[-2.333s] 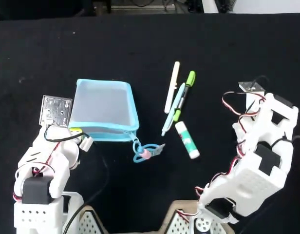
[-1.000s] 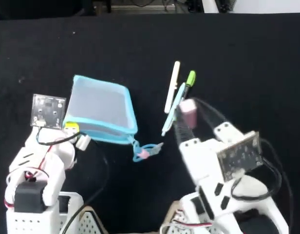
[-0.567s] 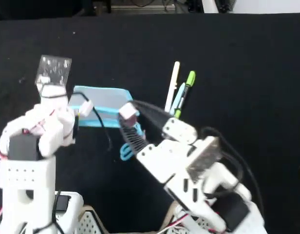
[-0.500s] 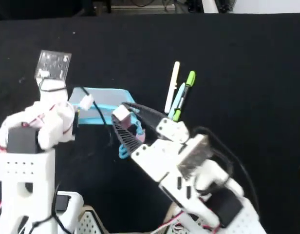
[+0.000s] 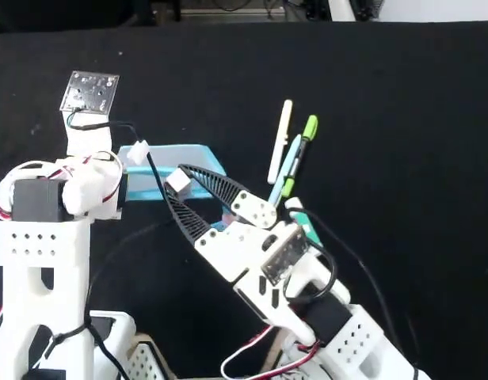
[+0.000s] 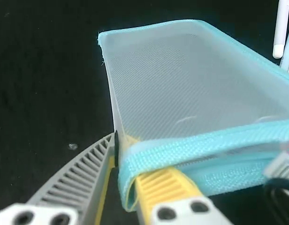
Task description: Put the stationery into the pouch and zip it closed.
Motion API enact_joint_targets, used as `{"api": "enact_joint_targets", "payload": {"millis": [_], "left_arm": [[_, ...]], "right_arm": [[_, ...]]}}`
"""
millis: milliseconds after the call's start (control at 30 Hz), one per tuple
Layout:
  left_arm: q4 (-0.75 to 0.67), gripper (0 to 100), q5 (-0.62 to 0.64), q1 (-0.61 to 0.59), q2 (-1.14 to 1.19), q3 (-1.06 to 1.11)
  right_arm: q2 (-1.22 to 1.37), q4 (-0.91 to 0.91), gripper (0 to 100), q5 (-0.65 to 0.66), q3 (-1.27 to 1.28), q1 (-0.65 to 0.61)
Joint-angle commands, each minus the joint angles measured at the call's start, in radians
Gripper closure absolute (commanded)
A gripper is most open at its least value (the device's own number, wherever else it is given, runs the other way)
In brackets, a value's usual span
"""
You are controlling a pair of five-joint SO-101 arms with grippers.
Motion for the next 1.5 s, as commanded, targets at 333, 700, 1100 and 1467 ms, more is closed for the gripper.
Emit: {"api": "enact_joint_targets", "payload": {"millis": [333,700,1100,1467], "left_arm": [[0.092,97,0.008,0.005,0.015,-0.143],[0.092,97,0.008,0.007,0.015,-0.134],[0.092,97,0.005,0.007,0.017,-0.134],[0.092,97,0.005,0.012,0.017,-0.134]], "right_arm": [[0.366,-0.203,98.8,-0.008,-0.108,0.029],[0.366,-0.075,95.9,-0.011,-0.137,0.028],[0.366,0.46,87.9,-0.011,-0.433,0.029],[0.387,0.554,88.0,-0.011,-0.499,0.029]]}}
